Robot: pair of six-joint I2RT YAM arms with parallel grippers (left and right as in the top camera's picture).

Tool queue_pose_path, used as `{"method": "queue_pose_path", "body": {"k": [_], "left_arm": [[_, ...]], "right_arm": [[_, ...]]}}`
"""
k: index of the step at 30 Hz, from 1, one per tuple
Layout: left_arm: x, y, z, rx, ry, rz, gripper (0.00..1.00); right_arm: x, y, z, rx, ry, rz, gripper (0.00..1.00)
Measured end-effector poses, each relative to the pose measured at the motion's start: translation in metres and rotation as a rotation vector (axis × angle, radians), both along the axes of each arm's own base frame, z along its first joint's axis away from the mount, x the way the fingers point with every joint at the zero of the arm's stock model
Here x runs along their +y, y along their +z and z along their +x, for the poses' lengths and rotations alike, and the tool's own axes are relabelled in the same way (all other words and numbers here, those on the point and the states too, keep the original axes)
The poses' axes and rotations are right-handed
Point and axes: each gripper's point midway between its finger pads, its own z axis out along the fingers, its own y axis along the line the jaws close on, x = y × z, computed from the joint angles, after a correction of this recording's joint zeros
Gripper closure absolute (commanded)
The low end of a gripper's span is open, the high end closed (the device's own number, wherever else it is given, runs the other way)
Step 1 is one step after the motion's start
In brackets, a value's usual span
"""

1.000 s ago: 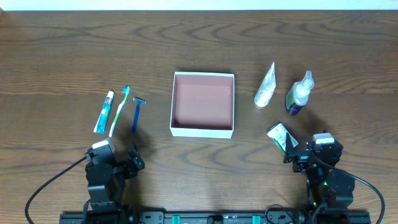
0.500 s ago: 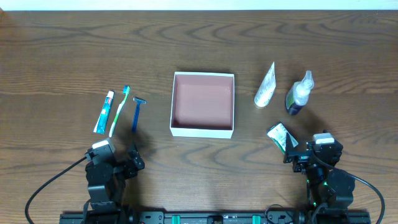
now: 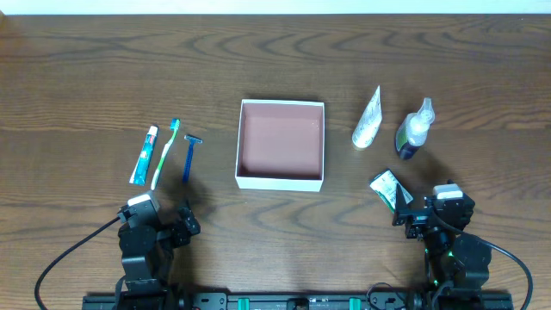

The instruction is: Pack container

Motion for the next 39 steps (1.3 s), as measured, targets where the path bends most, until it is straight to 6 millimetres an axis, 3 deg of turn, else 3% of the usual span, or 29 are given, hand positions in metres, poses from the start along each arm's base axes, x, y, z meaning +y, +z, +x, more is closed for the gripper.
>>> {"method": "queue_pose_path", "body": {"k": [12, 19, 22, 27, 30, 34, 39], "left_arm": [[0.000, 0.000, 0.000, -0.001, 0.000, 0.000, 0.02], [-0.010, 0.005, 0.002, -0.013, -0.052, -0.033, 0.02], [-0.014, 0.030, 0.005, -0.023, -0.069, -0.042, 0.02], [-0.014, 0.110, 0.022, -0.014, -0.078, -0.043, 0.02], [-0.013, 0.144, 0.038, 0.079, -0.092, -0.031, 0.02], [-0.009, 0.174, 0.069, 0.189, -0.115, -0.005, 0.02], [0.006, 0.188, 0.117, 0.244, -0.140, 0.054, 0.02]], "right_arm": [[0.000, 0.000, 0.000, 0.000, 0.000, 0.000, 0.01], [0.000, 0.000, 0.000, 0.000, 0.000, 0.000, 0.01], [0.000, 0.000, 0.000, 0.001, 0.000, 0.000, 0.01], [0.000, 0.000, 0.000, 0.000, 0.000, 0.000, 0.01], [0.000, 0.000, 0.000, 0.000, 0.000, 0.000, 0.01], [0.000, 0.000, 0.000, 0.000, 0.000, 0.000, 0.01], [0.000, 0.000, 0.000, 0.000, 0.000, 0.000, 0.01]]}}
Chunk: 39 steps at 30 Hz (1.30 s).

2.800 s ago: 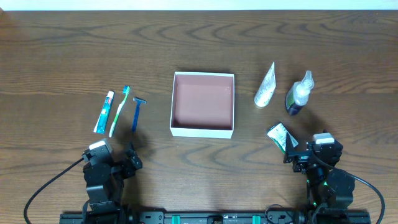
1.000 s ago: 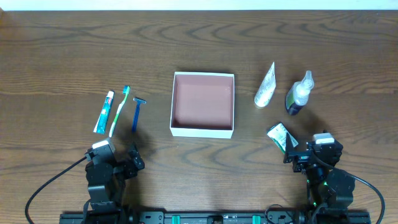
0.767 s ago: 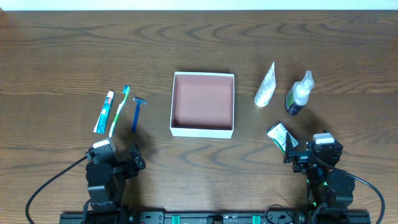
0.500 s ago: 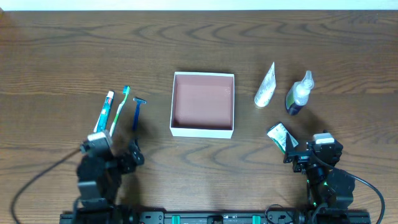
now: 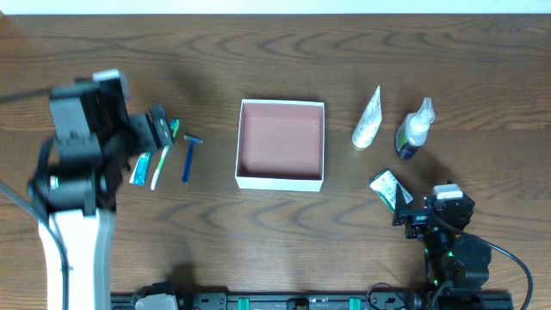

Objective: Pack container
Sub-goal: 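Reach the left gripper to the Colgate toothpaste tube and grasp it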

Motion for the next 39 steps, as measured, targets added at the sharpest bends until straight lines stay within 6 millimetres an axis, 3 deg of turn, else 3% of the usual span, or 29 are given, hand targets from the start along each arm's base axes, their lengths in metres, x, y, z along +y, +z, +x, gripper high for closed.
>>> {"method": "queue_pose_path", "body": {"k": [2, 6, 12, 16, 27, 35, 39], "left_arm": [[0.007, -0.004, 0.015, 0.007, -0.006, 0.020, 0.02], [0.027, -0.036, 0.027, 0.112, -0.025, 0.059, 0.02], [0.064, -0.108, 0.030, 0.345, -0.002, 0.041, 0.02], [0.078, -0.141, 0.033, 0.425, 0.010, 0.022, 0.00], [0.080, -0.215, 0.030, 0.618, -0.171, 0.044, 0.05], [0.084, -0.245, 0.040, 0.637, -0.261, 0.080, 0.06], [0.085, -0.261, 0.042, 0.655, -0.270, 0.077, 0.15]], "right_arm": [[0.000, 0.000, 0.000, 0.000, 0.000, 0.000, 0.01], [0.000, 0.000, 0.000, 0.000, 0.000, 0.000, 0.01], [0.000, 0.000, 0.000, 0.000, 0.000, 0.000, 0.01], [0.000, 0.000, 0.000, 0.000, 0.000, 0.000, 0.01], [0.000, 0.000, 0.000, 0.000, 0.000, 0.000, 0.01], [0.000, 0.000, 0.000, 0.000, 0.000, 0.000, 0.01], [0.000, 0.000, 0.000, 0.000, 0.000, 0.000, 0.01]]}}
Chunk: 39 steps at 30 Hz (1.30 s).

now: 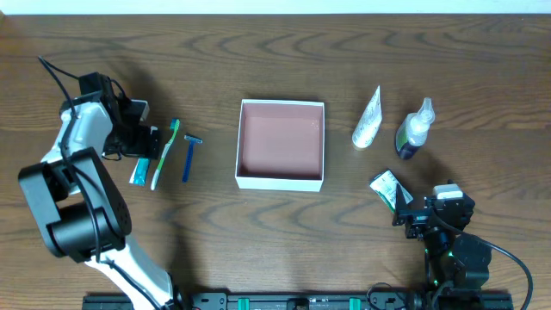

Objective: Pack container
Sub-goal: 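Reach the left gripper to the Colgate toothpaste tube and grasp it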

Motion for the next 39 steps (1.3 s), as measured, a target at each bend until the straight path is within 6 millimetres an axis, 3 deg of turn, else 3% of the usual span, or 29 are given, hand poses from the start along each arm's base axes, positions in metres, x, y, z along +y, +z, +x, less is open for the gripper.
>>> {"method": "queue_pose_path", "body": {"k": [3, 12, 23, 27, 30, 33, 36, 39], "left_arm": [[0.001, -0.011, 0.002, 0.007, -0.008, -0.001, 0.26], [0.003, -0.011, 0.011, -0.026, -0.016, 0.009, 0.63], [0.003, -0.007, 0.008, -0.021, 0.020, 0.005, 0.70], [0.001, 0.027, 0.013, -0.092, 0.087, 0.011, 0.76], [-0.008, 0.076, 0.023, -0.214, 0.094, 0.022, 0.77], [-0.029, 0.136, 0.032, -0.368, 0.055, 0.031, 0.76], [-0.048, 0.179, 0.030, -0.468, 0.011, 0.052, 0.52], [-0.045, 0.192, 0.023, -0.480, 0.035, 0.071, 0.40]], "right_arm": [[0.000, 0.000, 0.000, 0.000, 0.000, 0.000, 0.01], [0.000, 0.000, 0.000, 0.000, 0.000, 0.000, 0.01], [0.000, 0.000, 0.000, 0.000, 0.000, 0.000, 0.01], [0.000, 0.000, 0.000, 0.000, 0.000, 0.000, 0.01], [0.000, 0.000, 0.000, 0.000, 0.000, 0.000, 0.01], [0.000, 0.000, 0.000, 0.000, 0.000, 0.000, 0.01], [0.000, 0.000, 0.000, 0.000, 0.000, 0.000, 0.02], [0.000, 0.000, 0.000, 0.000, 0.000, 0.000, 0.01]]}}
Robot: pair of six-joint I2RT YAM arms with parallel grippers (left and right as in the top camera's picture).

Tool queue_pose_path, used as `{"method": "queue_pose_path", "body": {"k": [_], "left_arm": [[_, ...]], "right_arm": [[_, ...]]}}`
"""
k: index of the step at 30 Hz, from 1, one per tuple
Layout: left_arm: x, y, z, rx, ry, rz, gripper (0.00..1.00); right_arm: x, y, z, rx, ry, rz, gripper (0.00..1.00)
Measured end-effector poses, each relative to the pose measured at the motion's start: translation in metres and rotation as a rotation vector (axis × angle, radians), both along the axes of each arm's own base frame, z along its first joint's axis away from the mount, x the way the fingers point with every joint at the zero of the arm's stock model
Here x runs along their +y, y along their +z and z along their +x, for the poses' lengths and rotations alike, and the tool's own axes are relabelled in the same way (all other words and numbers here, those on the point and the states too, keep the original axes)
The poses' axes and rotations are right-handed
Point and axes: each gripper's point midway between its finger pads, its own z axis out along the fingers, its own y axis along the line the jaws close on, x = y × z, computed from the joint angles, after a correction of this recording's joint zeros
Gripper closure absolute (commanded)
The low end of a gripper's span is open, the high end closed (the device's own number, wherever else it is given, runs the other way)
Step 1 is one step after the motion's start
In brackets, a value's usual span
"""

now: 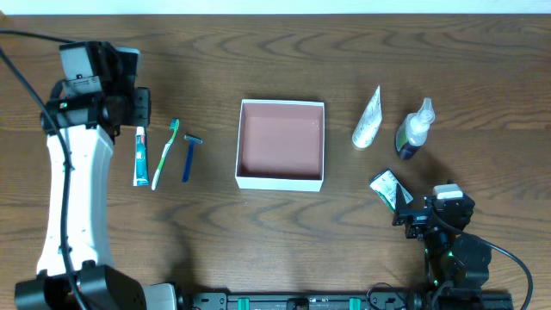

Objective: Pack container
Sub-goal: 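Reach the left gripper to the Colgate toothpaste tube and grasp it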

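Note:
A white box (281, 182) with a pink floor stands open at mid-table. Left of it lie a toothpaste tube (140, 159), a green toothbrush (164, 155) and a blue razor (188, 158). My left gripper (139, 119) is at the tube's far end and looks shut on it, and the tube points straight toward the front edge. Right of the box lie a white tube (367, 120), a small spray bottle (413, 129) and a green-and-white sachet (386, 186). My right gripper (405, 213) rests beside the sachet, its jaws too dark to read.
The left arm (73, 198) stretches along the table's left side from the front edge. The right arm's base (455, 250) sits at the front right. Bare wooden tabletop surrounds the box.
The left gripper has shifted from the tube's left side to its far end. The toothpaste tube, slanted before, now lies straight and slightly to the right. The right arm has not moved.
Both arms first rested at the front edge, with the items lying untouched. The left arm then stood raised over the toothpaste and toothbrush, then lower at the tube's left side. Now it is at the tube's far end and the tube has turned.

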Motion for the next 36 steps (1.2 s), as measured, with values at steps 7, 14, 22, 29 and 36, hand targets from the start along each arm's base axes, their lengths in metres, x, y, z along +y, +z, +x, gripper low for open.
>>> {"method": "queue_pose_path", "body": {"k": [7, 14, 22, 29, 36], "left_arm": [[0.036, -0.060, -0.001, 0.136, 0.124, -0.034, 0.28], [0.038, -0.139, -0.004, 0.328, 0.114, -0.068, 0.28], [0.039, -0.185, -0.014, 0.451, 0.096, -0.087, 0.31], [0.051, -0.199, -0.020, 0.481, 0.117, -0.095, 0.55], [0.051, -0.199, -0.019, 0.476, 0.113, -0.091, 0.57]], "right_arm": [[0.000, 0.000, 0.000, 0.000, 0.000, 0.000, 0.01], [0.000, 0.000, 0.000, 0.000, 0.000, 0.000, 0.01], [0.000, 0.000, 0.000, 0.000, 0.000, 0.000, 0.01], [0.000, 0.000, 0.000, 0.000, 0.000, 0.000, 0.01], [0.000, 0.000, 0.000, 0.000, 0.000, 0.000, 0.01]]}}
